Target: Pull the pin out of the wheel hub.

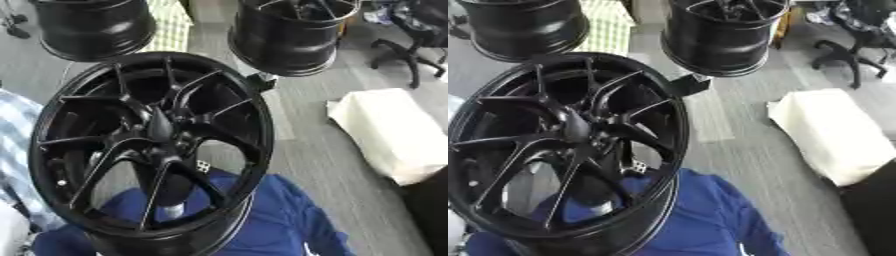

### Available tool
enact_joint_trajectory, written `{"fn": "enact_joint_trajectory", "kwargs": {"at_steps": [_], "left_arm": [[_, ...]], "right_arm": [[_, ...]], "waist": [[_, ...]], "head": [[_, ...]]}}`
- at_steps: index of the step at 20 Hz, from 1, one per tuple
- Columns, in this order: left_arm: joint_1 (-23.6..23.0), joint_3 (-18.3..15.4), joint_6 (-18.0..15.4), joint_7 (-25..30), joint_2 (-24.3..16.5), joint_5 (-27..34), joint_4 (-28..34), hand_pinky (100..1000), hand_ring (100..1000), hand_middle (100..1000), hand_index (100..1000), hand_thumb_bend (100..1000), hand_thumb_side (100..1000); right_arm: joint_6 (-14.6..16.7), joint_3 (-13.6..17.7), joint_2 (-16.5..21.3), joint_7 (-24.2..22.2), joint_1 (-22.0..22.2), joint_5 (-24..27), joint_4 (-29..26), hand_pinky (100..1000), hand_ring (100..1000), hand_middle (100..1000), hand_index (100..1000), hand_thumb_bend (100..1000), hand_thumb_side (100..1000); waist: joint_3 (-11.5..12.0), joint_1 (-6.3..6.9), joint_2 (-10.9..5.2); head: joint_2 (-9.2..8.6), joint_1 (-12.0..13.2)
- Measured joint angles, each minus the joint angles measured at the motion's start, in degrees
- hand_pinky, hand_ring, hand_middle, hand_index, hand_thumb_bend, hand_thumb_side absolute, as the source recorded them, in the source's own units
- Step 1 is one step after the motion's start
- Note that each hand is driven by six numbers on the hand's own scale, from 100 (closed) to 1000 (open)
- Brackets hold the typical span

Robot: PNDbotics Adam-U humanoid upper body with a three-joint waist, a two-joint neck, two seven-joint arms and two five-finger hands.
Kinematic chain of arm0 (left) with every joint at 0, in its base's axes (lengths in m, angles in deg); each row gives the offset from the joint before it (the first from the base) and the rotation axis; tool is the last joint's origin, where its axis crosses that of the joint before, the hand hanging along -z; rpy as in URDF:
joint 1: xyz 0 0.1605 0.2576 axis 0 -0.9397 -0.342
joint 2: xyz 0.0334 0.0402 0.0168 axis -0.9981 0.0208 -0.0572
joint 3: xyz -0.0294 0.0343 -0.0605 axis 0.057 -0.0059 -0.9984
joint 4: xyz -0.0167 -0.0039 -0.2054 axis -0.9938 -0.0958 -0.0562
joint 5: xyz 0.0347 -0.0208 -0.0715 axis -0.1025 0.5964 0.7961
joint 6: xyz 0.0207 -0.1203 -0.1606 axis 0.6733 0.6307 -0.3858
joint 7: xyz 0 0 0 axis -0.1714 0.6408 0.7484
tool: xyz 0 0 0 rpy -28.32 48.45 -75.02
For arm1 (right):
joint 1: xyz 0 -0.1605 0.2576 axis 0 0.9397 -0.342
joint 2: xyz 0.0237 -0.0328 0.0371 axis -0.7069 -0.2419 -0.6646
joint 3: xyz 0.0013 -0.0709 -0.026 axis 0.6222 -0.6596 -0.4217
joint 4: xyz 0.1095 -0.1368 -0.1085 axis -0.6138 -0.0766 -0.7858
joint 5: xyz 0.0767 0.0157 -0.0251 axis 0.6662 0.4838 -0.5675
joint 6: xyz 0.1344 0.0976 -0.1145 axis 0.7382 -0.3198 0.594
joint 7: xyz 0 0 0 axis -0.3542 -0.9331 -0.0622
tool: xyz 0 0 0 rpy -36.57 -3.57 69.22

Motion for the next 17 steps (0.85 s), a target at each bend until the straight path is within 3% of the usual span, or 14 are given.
{"fn": "enact_joint_trajectory", "kwargs": {"at_steps": [4, 9, 10, 13, 15, 17], "left_arm": [[-2.19, -2.86, 3.19, -2.48, 1.98, 0.63, -2.89, 919, 678, 666, 735, 100, 780], [-3.93, -8.0, 4.24, -5.83, 3.96, 3.4, -15.55, 924, 678, 671, 735, 100, 836], [-4.08, -8.89, 4.08, -6.49, 4.15, 3.9, -18.63, 926, 680, 676, 737, 100, 894], [-4.02, -9.66, 3.96, -6.81, 4.39, 5.14, -30.11, 926, 706, 694, 750, 100, 921], [-4.01, -8.88, 3.95, -6.15, 4.59, 5.08, -39.25, 920, 741, 736, 776, 114, 887], [-3.94, -7.27, 3.7, -5.24, 5.26, 4.5, -48.77, 918, 753, 748, 787, 142, 857]], "right_arm": [[-3.3, 0.68, -6.35, -4.47, 2.99, -2.02, 10.08, 843, 837, 738, 783, 310, 418], [0.88, -0.01, -11.09, -7.86, 4.67, -7.42, 27.13, 859, 864, 775, 795, 297, 444], [1.89, -0.24, -11.87, -7.61, 4.92, -8.43, 30.25, 865, 864, 787, 808, 100, 569], [3.27, -0.86, -14.58, -3.72, 5.18, -10.27, 41.73, 864, 856, 789, 812, 100, 686], [3.6, -2.89, -16.42, -0.1, 4.75, -10.95, 51.03, 868, 876, 815, 828, 153, 598], [4.51, -6.12, -17.79, 2.89, 3.87, -11.78, 60.84, 870, 886, 828, 838, 365, 474]], "waist": [[0.94, 0.35, -0.98], [2.2, 0.68, -1.7], [2.58, 0.83, -1.7], [4.47, 1.0, -1.77], [5.32, 1.07, -2.32], [5.68, 1.14, -2.91]], "head": [[-0.53, 1.18], [-2.72, 0.21], [-3.09, -0.51], [-4.01, -6.71], [-4.05, -11.42], [-4.46, -14.73]]}}
